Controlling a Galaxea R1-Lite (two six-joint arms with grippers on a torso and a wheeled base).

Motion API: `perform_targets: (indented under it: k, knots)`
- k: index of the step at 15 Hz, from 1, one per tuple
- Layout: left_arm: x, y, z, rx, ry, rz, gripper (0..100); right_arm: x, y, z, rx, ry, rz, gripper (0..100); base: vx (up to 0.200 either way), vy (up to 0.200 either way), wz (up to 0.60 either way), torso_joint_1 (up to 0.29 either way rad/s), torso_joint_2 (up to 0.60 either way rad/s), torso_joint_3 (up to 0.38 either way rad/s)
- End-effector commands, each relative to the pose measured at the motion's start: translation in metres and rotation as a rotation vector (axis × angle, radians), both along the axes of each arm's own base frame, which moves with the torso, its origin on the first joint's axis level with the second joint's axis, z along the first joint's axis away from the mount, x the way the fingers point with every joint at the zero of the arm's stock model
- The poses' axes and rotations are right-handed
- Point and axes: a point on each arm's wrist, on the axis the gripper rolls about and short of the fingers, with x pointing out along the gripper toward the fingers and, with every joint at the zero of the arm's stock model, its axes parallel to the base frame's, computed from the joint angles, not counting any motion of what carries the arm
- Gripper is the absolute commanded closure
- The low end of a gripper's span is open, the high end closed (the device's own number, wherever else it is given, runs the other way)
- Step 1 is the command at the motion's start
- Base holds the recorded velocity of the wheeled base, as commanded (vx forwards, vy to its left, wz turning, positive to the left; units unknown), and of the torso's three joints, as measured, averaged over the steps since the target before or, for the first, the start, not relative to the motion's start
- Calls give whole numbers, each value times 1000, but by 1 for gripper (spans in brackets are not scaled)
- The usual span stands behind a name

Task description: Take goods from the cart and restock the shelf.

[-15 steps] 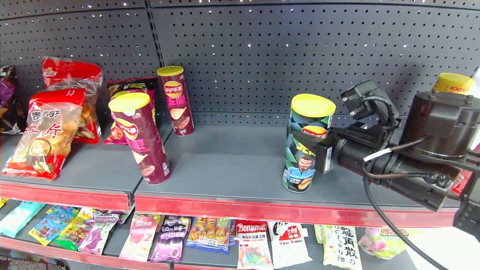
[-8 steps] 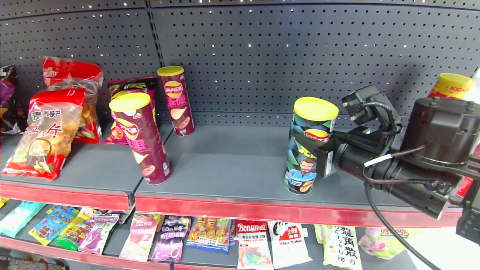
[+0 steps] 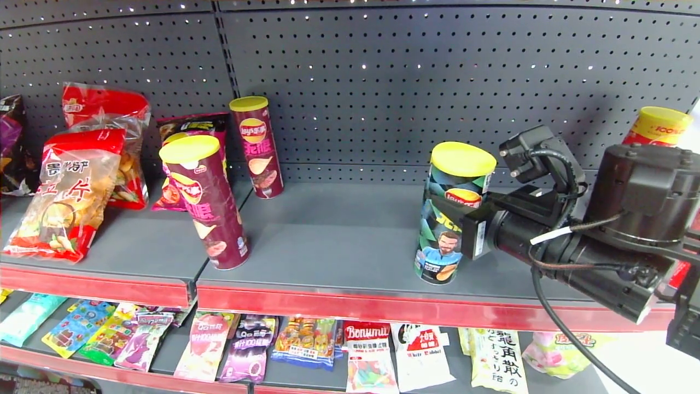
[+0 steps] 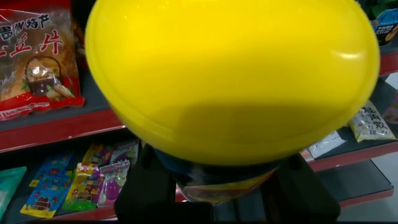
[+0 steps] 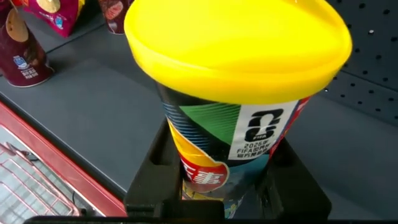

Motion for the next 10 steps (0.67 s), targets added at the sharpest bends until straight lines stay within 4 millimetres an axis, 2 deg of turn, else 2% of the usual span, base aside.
perform_targets:
  k: [1, 2, 7, 10]
  knots:
    - [0, 0, 0, 0, -1, -1, 100, -1, 2, -2, -4, 5, 5, 100, 0, 0, 0, 0, 0, 0]
    - [0, 0, 0, -1, -2, 0, 100, -2, 2, -5, -11, 13, 7, 0, 0, 0, 0, 0, 0, 0]
    - [0, 0, 0, 0, -1, -1, 100, -7, -3, 0, -1, 2, 3, 0, 0, 0, 0, 0, 0, 0]
    - [0, 0, 0, 0, 1, -6, 100, -22, -17, 1, 5, -7, -6, 0, 0, 0, 0, 0, 0, 0]
